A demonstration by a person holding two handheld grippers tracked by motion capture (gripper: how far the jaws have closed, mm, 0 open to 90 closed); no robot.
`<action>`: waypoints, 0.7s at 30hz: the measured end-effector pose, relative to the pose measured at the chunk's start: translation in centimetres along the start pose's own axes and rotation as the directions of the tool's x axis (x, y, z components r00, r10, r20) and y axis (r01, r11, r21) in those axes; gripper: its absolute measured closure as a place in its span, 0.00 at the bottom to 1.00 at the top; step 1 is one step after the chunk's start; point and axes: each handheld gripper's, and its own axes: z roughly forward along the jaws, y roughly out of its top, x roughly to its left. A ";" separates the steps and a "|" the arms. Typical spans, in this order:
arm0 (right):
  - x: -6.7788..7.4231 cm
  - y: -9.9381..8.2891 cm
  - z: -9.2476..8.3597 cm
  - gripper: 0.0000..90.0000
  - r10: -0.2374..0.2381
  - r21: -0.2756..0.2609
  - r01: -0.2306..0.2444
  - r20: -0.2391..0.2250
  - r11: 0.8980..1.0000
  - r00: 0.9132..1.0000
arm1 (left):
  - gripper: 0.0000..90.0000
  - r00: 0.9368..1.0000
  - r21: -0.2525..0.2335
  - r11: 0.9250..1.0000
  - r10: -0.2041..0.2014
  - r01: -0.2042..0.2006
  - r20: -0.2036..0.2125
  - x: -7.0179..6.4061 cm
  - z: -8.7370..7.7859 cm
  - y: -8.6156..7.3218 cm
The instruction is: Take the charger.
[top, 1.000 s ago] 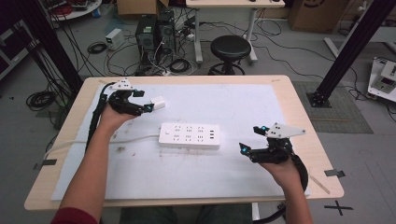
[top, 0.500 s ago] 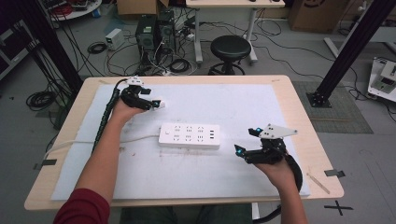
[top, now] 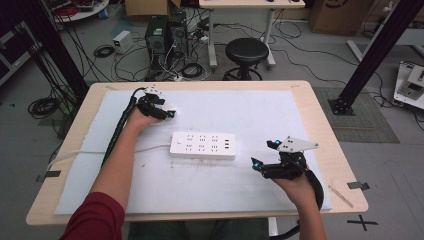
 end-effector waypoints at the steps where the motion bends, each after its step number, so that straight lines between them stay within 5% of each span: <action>1: 0.0 0.0 -0.1 0.20 -0.003 -0.004 0.003 0.001 1.000 1.000 | 0.21 1.000 0.002 1.000 0.001 -0.001 0.002 0.0 0.1 -0.1; 21: 0.4 0.3 -0.1 0.20 -0.006 -0.001 0.006 0.001 1.000 1.000 | 0.41 1.000 0.064 0.998 0.013 -0.015 0.022 0.3 0.0 -0.6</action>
